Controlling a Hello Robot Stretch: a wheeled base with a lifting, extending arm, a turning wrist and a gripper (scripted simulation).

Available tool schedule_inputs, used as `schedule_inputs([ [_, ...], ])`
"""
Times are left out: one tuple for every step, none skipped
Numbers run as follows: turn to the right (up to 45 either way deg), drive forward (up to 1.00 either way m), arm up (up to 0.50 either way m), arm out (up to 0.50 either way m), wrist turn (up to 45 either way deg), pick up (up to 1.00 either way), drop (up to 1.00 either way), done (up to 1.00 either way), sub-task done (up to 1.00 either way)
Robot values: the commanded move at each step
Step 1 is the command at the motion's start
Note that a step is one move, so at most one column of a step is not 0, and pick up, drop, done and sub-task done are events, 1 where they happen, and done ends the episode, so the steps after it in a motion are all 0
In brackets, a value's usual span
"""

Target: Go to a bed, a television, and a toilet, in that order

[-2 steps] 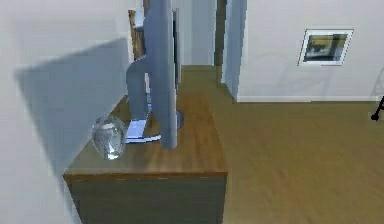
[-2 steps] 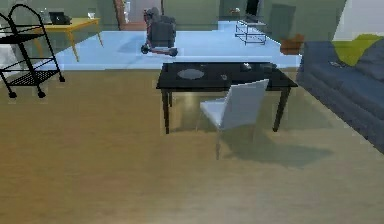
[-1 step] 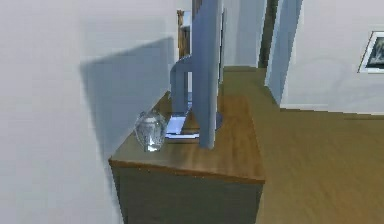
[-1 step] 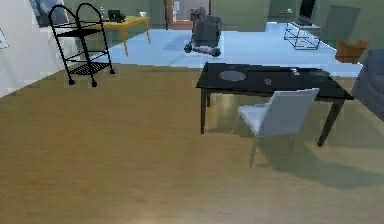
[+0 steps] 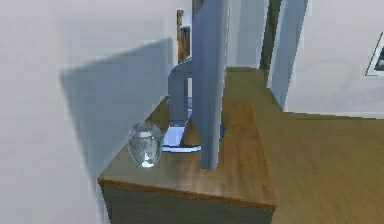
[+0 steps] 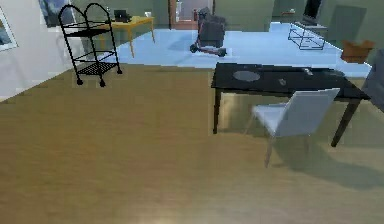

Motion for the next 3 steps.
schedule_inputs([
  [0.0, 0.00, 0.00, 0.00, 0.0, 0.00, 0.00, 0.00, 1.00],
  [-45.0, 0.00, 0.00, 0.00, 0.0, 0.00, 0.00, 0.00, 0.00],
  [-45.0, 0.00, 0.00, 0.00, 0.0, 0.00, 0.00, 0.00, 0.00],
])
